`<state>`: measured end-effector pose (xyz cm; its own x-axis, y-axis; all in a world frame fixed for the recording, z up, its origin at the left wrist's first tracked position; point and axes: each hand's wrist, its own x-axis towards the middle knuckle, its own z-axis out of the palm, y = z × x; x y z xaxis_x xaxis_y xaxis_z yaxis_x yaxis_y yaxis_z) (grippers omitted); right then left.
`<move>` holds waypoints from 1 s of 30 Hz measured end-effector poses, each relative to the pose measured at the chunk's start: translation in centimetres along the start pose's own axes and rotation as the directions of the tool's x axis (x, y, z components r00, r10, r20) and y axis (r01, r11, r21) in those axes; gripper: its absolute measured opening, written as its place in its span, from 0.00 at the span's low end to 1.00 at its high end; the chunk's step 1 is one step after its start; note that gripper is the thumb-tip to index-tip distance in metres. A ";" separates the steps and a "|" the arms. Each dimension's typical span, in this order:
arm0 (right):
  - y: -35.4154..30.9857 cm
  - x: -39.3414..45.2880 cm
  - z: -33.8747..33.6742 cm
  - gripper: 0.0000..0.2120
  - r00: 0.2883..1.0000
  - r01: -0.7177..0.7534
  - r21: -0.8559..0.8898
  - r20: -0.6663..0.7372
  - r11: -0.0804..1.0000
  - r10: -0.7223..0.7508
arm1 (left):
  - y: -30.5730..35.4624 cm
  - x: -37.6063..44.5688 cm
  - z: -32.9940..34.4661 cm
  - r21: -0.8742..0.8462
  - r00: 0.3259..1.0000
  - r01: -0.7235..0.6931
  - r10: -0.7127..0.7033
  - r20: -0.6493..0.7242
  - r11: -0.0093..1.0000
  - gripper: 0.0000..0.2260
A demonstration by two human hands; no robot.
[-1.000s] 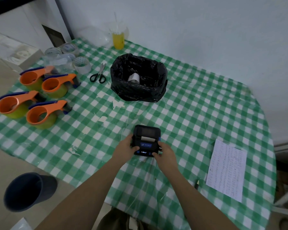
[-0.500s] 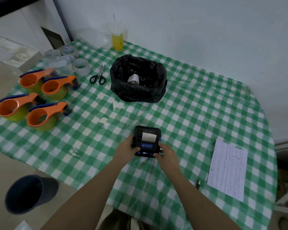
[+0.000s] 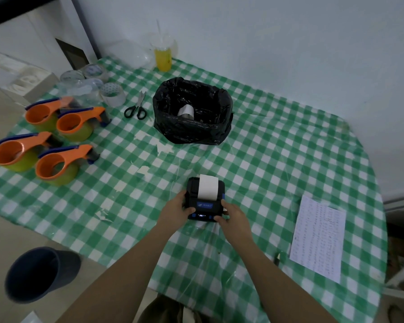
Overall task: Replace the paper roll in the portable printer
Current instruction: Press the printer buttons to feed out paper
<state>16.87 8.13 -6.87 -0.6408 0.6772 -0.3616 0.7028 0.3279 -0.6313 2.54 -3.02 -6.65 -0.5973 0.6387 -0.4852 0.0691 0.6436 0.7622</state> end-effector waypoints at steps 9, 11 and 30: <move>0.3 0.0 0.1 0.26 1.000 0.000 -0.001 -0.001 1.000 0.000 | 0.0 -0.1 -0.1 0.004 1.000 0.000 0.000 -0.003 1.000 0.25; 0.3 0.0 0.1 0.26 1.000 -0.004 0.007 0.001 1.000 0.004 | 0.0 -0.1 -0.1 0.002 1.000 0.006 -0.006 -0.003 1.000 0.25; 0.4 0.1 0.2 0.27 1.000 0.002 -0.014 0.000 1.000 -0.002 | 0.3 -0.3 -0.1 0.027 1.000 -0.006 0.006 -0.004 1.000 0.25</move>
<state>17.03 8.18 -7.30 -0.6420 0.6769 -0.3601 0.7057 0.3380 -0.6226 2.63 -3.05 -6.27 -0.6003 0.6406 -0.4788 0.0939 0.6510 0.7532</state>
